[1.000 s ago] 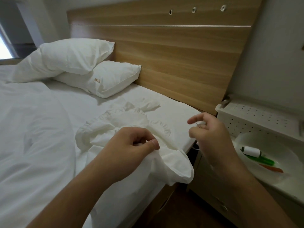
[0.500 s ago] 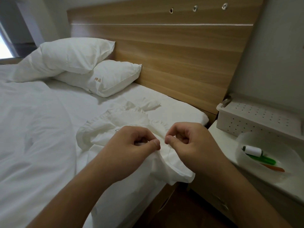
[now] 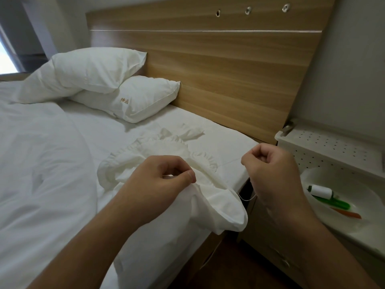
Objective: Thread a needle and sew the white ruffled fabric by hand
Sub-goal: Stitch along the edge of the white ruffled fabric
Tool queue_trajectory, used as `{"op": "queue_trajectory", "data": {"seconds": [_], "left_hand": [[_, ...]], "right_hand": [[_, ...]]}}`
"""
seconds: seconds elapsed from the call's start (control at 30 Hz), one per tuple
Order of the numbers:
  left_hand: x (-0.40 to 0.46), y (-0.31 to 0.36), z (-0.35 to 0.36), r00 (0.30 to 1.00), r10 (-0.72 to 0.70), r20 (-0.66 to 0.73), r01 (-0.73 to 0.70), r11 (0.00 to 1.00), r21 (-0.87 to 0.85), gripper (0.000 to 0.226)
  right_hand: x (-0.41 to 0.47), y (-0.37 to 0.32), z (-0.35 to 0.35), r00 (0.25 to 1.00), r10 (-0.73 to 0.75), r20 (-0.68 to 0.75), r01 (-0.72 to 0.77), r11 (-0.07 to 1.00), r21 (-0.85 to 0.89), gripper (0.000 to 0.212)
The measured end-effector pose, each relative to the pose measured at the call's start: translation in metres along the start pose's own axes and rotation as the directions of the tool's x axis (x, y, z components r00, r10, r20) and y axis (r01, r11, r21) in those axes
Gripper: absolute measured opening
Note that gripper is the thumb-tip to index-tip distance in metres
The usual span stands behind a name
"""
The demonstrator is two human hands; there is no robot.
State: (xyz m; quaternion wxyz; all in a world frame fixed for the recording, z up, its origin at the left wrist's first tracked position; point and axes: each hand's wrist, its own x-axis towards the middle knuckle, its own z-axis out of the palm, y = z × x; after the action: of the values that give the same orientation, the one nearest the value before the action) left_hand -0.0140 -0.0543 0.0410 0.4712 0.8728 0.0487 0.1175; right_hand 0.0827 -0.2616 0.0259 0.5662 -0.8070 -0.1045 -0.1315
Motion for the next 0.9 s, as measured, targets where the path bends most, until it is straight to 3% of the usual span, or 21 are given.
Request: {"op": "queue_trajectory", "data": {"seconds": [0.23, 0.37, 0.47, 0.6, 0.77, 0.9], "left_hand": [[-0.002, 0.003, -0.001, 1.000, -0.002, 0.018, 0.002, 1.000, 0.013, 0.016], [-0.003, 0.006, -0.004, 0.999, -0.007, 0.039, 0.004, 0.998, 0.064, 0.029], [-0.005, 0.010, -0.005, 0.998, 0.037, 0.051, -0.042, 0.995, 0.091, 0.034], [-0.008, 0.011, -0.004, 0.991, 0.126, 0.048, -0.129, 0.990, 0.055, 0.032], [-0.008, 0.010, -0.005, 0.987, 0.146, 0.073, -0.150, 0.988, 0.040, 0.039], [-0.008, 0.011, -0.004, 0.983, 0.157, 0.099, -0.163, 0.985, 0.056, 0.038]], "right_hand": [[0.001, -0.002, -0.001, 0.996, 0.082, -0.022, -0.083, 0.997, -0.010, 0.012], [-0.004, -0.009, -0.003, 1.000, -0.006, -0.026, 0.007, 0.999, 0.044, 0.017], [-0.012, -0.016, 0.002, 0.980, -0.054, 0.192, 0.027, 0.990, 0.141, 0.015], [-0.020, -0.017, 0.018, 0.841, -0.115, 0.529, 0.059, 0.991, 0.122, 0.019], [-0.019, -0.016, 0.022, 0.770, -0.092, 0.631, 0.037, 0.994, 0.100, 0.023], [-0.016, -0.014, 0.020, 0.772, -0.091, 0.629, 0.041, 0.995, 0.095, 0.022]]}}
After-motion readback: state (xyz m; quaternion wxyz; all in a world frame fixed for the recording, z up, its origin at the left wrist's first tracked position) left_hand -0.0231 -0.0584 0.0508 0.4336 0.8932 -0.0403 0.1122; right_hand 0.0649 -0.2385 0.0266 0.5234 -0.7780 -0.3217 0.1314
